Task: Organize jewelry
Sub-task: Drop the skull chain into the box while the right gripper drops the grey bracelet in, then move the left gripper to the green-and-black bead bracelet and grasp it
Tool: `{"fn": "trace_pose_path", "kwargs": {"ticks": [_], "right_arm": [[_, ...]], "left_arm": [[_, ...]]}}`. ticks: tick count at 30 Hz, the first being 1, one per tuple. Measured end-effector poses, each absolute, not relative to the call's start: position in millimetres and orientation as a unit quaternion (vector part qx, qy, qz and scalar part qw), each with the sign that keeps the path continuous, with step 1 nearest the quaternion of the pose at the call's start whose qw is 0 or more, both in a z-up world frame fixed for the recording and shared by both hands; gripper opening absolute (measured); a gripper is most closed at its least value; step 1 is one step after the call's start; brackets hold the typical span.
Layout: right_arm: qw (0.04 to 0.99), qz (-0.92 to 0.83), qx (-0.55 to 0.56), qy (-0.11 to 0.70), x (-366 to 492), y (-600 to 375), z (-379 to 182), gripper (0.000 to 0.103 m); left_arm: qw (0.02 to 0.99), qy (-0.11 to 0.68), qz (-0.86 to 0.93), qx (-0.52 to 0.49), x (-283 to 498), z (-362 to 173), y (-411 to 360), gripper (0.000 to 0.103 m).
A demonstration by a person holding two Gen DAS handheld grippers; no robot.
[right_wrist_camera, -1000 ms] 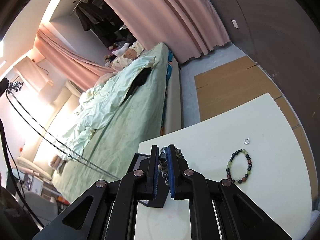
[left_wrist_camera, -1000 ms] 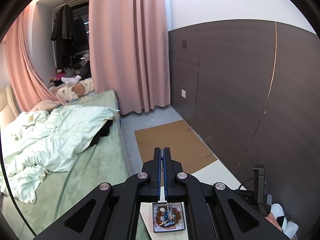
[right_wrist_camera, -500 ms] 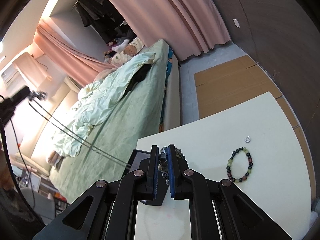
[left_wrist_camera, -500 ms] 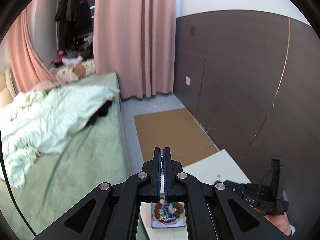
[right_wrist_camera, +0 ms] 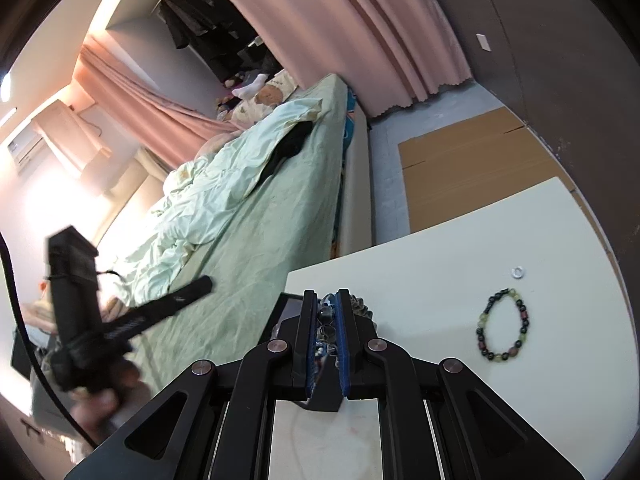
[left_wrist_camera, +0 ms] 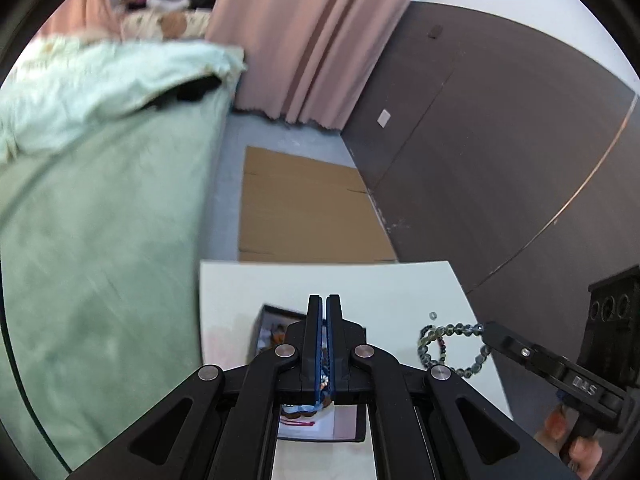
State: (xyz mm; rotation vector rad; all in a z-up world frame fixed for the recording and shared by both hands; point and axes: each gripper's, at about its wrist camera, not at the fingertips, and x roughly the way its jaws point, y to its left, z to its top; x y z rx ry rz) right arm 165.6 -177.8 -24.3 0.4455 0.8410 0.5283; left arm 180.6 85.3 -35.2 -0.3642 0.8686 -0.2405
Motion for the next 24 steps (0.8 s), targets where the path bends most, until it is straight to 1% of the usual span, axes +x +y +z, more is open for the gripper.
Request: {"fn": "trace_pose_path", "kwargs": {"ticks": [1,3,4,7,9,10,11,13,16,18,19,20,22,24], "right_arm": [[0.855,0.256,0.21,0.4,164,-174,-26,0.01],[0.854,0.265,0.202,0.4,163,-164,-30,0.01],[0.853,0.267,0.202,0.4,163,-160,-31,0.01],[0.85,0.278,0.203,0.4,168,-147,-35,0.01],[0.847,0.282,0.201,0.403,173,-135,-40,0.01],[0.845,0.285,0.202,0.405,175,-131,-42,0.01],[0.844,0.286,0.203,0.406,176,-127,-44,0.01],[0.84,0.289,0.206,0.41,180,-119,-49,0.01],[0.838,0.297,0.208,0.408,184,-109,-53,0.011],[0.82,0.321,0.217,0.421,189,-100,-57,0.016],[0.815,0.326,0.221,0.425,190,-99,-58,0.026],[0.816,0.324,0.223,0.425,189,-100,-58,0.04],[0.829,0.303,0.219,0.416,186,-105,-55,0.051],[0.83,0.297,0.224,0.416,185,-113,-53,0.051]], "left_arm": [[0.874,0.433,-0.105,-0.193,184,-43,89,0.001],[0.861,0.438,-0.111,-0.235,186,-51,100,0.002],[0.86,0.439,-0.111,-0.236,185,-51,103,0.004],[0.867,0.441,-0.093,-0.213,185,-47,104,0.007],[0.867,0.441,-0.097,-0.211,184,-47,105,0.015],[0.865,0.444,-0.1,-0.213,184,-47,107,0.032],[0.864,0.444,-0.101,-0.215,184,-47,109,0.055],[0.869,0.433,-0.099,-0.218,185,-46,117,0.073],[0.872,0.427,-0.091,-0.223,184,-43,126,0.073],[0.871,0.424,-0.085,-0.232,185,-42,133,0.073],[0.87,0.425,-0.082,-0.236,185,-43,137,0.073],[0.869,0.426,-0.08,-0.237,185,-43,138,0.073],[0.868,0.428,-0.081,-0.238,184,-43,137,0.073],[0.869,0.428,-0.085,-0.232,182,-42,133,0.073]]}}
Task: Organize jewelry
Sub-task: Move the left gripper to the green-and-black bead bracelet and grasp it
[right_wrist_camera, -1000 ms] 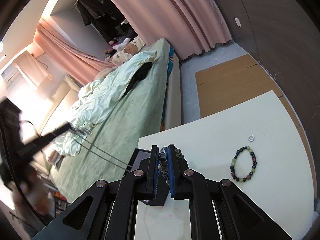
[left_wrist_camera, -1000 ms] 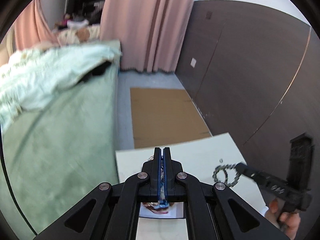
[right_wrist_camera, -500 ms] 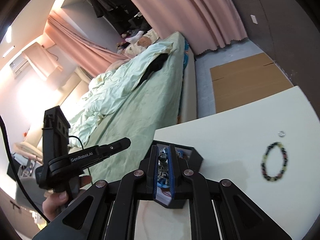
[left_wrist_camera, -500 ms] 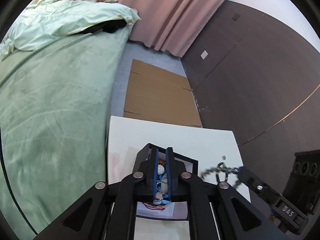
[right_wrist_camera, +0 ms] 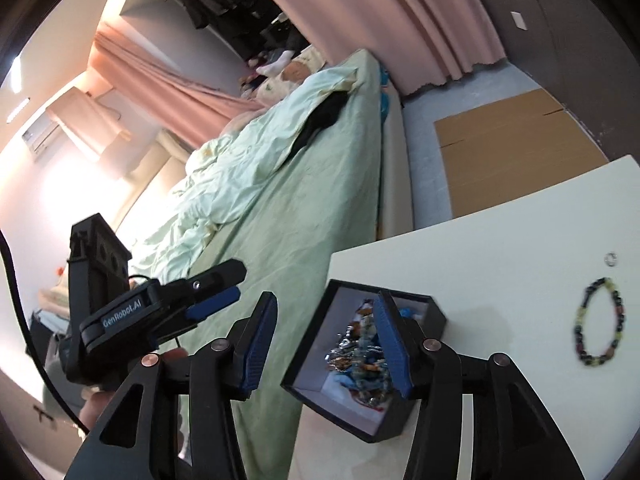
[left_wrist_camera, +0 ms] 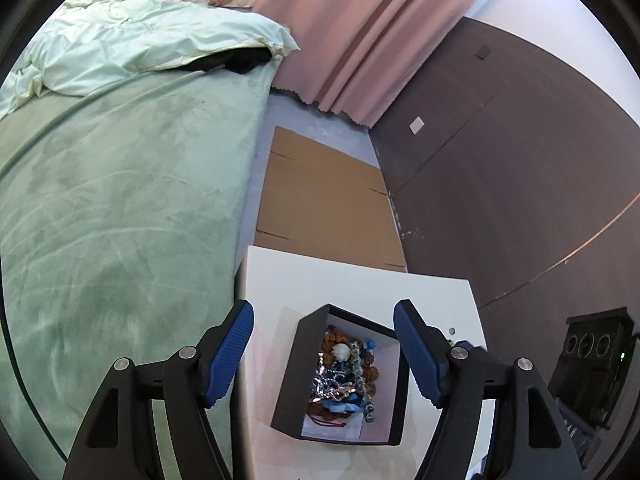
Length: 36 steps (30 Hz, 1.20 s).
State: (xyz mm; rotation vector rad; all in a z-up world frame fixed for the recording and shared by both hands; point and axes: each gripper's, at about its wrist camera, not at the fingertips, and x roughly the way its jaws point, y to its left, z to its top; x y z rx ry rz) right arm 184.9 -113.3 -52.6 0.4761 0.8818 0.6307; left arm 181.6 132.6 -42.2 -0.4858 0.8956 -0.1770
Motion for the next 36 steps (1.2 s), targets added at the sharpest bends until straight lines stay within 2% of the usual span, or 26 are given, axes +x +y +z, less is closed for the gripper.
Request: {"fn": "trace_pose_path", "kwargs": {"ticks": [13,28,36], "right_arm": [[0.851,0.208,0.246,0.416,166,-206,-42,0.051],[0.833,0.14,0.289,0.451,157,-288,-53,0.051],[0.84,0.12,0.26,0.46,158,-315,-52,0.051]], "left_arm": [[0.876,0.43,-0.127,-0.181,165,-35,70,0.073],[0.869,0.454,-0.185,-0.071,163,-47,-40,0.073],[0.853,0.484,-0.188,-0.043,180,-71,-95,0.059]]}}
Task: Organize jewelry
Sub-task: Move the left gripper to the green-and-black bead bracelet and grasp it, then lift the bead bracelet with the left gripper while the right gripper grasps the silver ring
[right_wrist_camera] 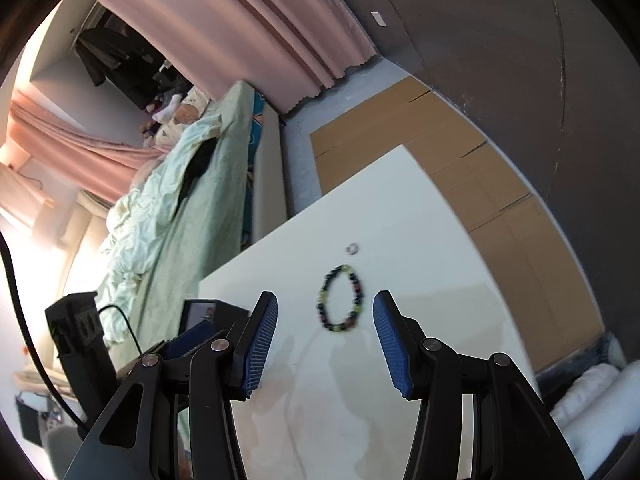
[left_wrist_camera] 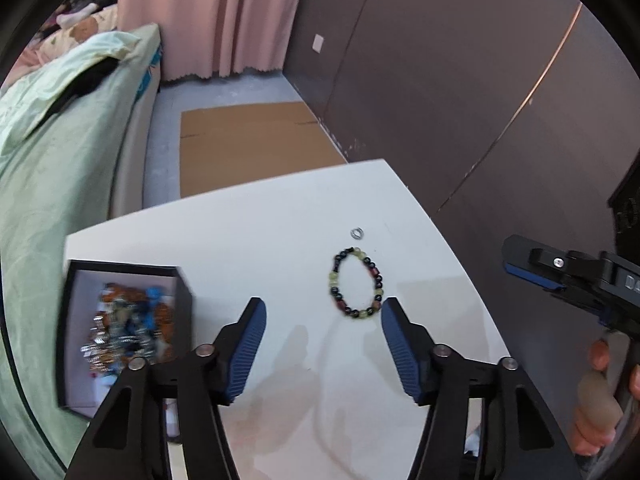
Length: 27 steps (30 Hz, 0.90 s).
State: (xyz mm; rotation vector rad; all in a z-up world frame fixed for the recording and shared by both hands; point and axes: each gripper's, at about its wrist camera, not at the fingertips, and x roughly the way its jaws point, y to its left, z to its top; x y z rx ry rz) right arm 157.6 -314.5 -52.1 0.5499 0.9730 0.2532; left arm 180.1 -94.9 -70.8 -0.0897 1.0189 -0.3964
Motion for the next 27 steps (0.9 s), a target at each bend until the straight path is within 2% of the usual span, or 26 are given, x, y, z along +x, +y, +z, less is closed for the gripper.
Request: {"fn": "trace_pose_path", "kwargs": {"ticks": [12,14,18,19,20,27], "right_arm": [[0.837,0.067,0.24,0.488,171,-360,-67,0.051],[0.839,0.046,0.226,0.493,172,-363,-68,0.051],[0.841,0.042,0.213,0.496,175,-364,-66,0.051],[0.841,0.045,0.213,0.496,176,-364,-66,0.051],[0.841,0.047,0.212,0.496,177,-363,-65,0.051],[0.834,0.052,0.214,0.506,185,-358,-73,0.051]], "left_arm": [[0.833,0.533,-0.146,-0.003,210,-126,-143,0.057],[0.83,0.541,-0.137,0.015,211,-136,-150,0.047],[0.833,0.537,-0.131,0.033,210,-141,-152,0.037],[0.835,0.534,-0.127,0.04,209,-141,-151,0.025],[0.835,0.533,-0.127,0.041,209,-141,-150,0.008],[0.837,0.526,-0.153,0.006,211,-126,-134,0.008]]}}
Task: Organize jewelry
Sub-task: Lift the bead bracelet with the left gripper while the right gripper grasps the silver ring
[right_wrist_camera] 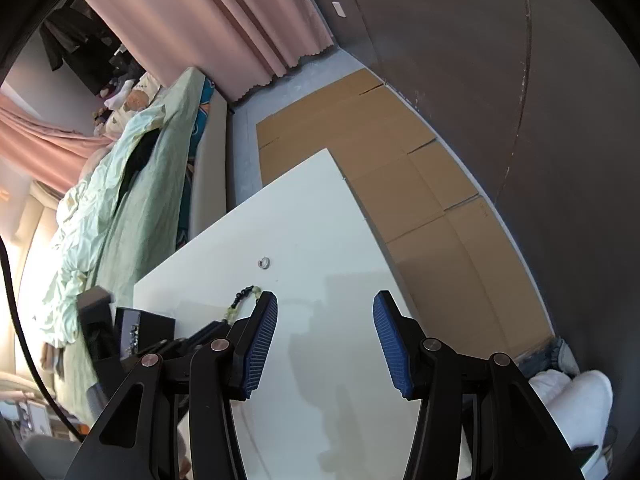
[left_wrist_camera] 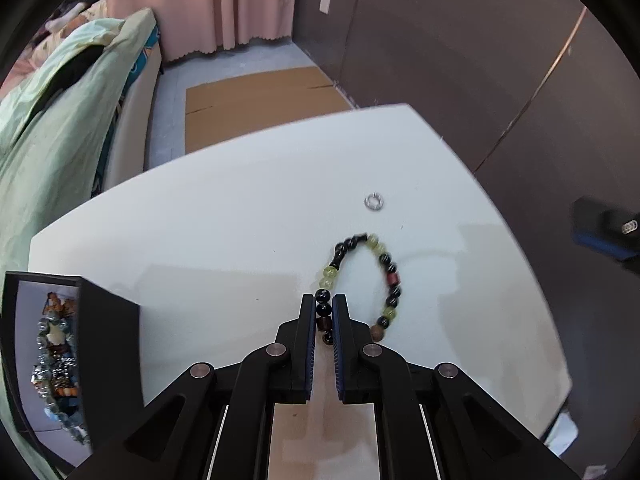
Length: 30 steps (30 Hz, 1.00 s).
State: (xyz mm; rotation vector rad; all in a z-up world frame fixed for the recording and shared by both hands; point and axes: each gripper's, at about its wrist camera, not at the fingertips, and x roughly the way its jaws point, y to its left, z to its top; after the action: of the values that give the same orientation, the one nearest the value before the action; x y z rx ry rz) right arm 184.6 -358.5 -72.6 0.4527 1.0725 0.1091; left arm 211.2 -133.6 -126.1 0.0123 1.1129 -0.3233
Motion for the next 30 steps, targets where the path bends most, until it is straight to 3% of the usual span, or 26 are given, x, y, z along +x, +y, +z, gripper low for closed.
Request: {"fn": "trace_pose_path", "kwargs": {"ticks": [8,21,26,30], "right_arm": [[0.833,0.063,0.2,0.513,197,-339,-78,0.051],[0.831,0.092,0.147,0.529,233,-277,-95,0.05],[0.826,0.089,0.124,0.542,252,-262,-109,0.04],[0.825,0.077,0.107,0.549,263,-254,-115,0.037]], "left_arm": [[0.858,0.487,-0.161,-0.01,205,-86,-105,0.008],[0.872,0.457,-0.16,-0.072,215,-67,-40,0.008],[0.874,0.45,-0.159,-0.094,219,-61,-22,0.008],[0.874,0.444,-0.163,-0.109,227,-54,-11,0.008]]}}
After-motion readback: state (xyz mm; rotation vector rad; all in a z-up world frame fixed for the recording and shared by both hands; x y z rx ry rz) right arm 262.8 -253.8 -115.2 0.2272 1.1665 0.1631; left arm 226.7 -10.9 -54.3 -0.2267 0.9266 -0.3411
